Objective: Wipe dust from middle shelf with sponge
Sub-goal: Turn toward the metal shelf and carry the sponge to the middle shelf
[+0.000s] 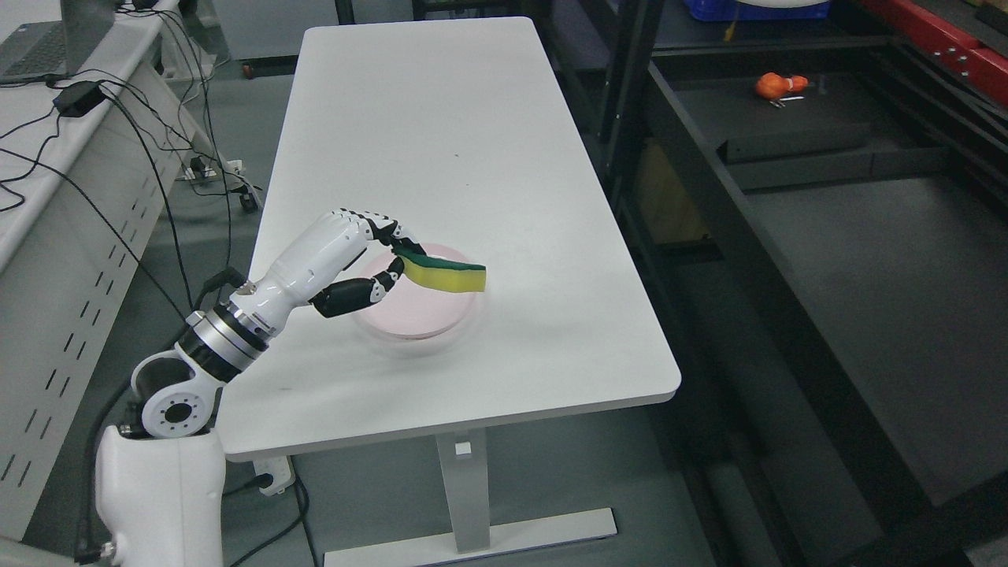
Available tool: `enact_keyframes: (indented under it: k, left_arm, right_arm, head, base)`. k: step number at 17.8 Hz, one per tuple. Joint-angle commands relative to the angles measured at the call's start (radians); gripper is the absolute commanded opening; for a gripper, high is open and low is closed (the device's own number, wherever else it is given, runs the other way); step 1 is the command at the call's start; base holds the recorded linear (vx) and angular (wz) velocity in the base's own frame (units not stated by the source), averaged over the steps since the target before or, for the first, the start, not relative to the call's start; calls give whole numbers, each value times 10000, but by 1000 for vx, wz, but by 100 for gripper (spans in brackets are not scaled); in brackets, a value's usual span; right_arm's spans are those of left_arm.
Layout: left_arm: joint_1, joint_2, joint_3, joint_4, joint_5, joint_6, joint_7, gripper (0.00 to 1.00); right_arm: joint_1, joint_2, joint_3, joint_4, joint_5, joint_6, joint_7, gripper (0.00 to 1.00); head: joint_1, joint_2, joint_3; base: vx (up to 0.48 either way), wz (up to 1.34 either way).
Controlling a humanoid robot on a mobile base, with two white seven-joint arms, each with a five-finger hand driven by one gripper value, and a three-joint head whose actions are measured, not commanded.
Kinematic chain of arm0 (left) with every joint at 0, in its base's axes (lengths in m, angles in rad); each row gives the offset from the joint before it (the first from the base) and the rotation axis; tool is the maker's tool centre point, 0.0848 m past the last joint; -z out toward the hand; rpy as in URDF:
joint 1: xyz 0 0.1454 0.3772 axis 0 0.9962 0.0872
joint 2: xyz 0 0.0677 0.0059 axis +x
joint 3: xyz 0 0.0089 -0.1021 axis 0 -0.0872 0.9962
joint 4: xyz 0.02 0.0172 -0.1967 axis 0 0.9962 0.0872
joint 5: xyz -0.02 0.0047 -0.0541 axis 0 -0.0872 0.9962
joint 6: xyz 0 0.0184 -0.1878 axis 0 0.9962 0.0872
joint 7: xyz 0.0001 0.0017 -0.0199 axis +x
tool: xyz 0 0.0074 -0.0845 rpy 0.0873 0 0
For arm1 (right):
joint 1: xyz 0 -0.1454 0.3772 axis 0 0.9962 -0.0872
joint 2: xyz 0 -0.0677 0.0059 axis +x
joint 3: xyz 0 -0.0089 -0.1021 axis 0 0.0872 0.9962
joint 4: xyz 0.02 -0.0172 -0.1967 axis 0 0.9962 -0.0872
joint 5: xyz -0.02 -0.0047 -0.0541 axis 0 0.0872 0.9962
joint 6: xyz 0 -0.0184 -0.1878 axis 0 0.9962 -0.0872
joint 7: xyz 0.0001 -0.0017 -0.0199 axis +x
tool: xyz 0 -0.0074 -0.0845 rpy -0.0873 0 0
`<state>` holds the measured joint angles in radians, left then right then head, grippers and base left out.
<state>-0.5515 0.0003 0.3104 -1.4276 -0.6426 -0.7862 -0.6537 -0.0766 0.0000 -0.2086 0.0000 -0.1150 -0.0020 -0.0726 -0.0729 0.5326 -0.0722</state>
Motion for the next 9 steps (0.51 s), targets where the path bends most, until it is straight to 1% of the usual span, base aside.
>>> enact_keyframes:
  k: [1,3,5,7,9]
  left_arm:
    - [-23,172,-1258,701,457,8,1011,0]
    - [8,172,-2271,395,749,8,1335,0]
    - [404,172,-3757,42,1132,8,1612,0]
    - [713,172,-5031,-326,1393,8,1643,0]
    - [668,172,-5984,-633,1471,8,1628,0]
  right_arm:
    - [-1,-175,0,-174,0,726,5,100]
    - [-1,-175,0,-174,0,726,5,100]
    - [-1,-175,0,-174,0,726,5,100]
    - [-1,-175,0,-174,0,726,5,100]
    - [-1,-175,0,-174,0,726,5,100]
  head:
    - [0,0,0]
    - [0,0,0]
    - [0,0,0]
    - [0,0,0]
    - [0,0,0]
  base:
    - [-184,-482]
    - [-213,-486]
    - [-210,-530]
    - [-224,-526]
    - [-237,-530]
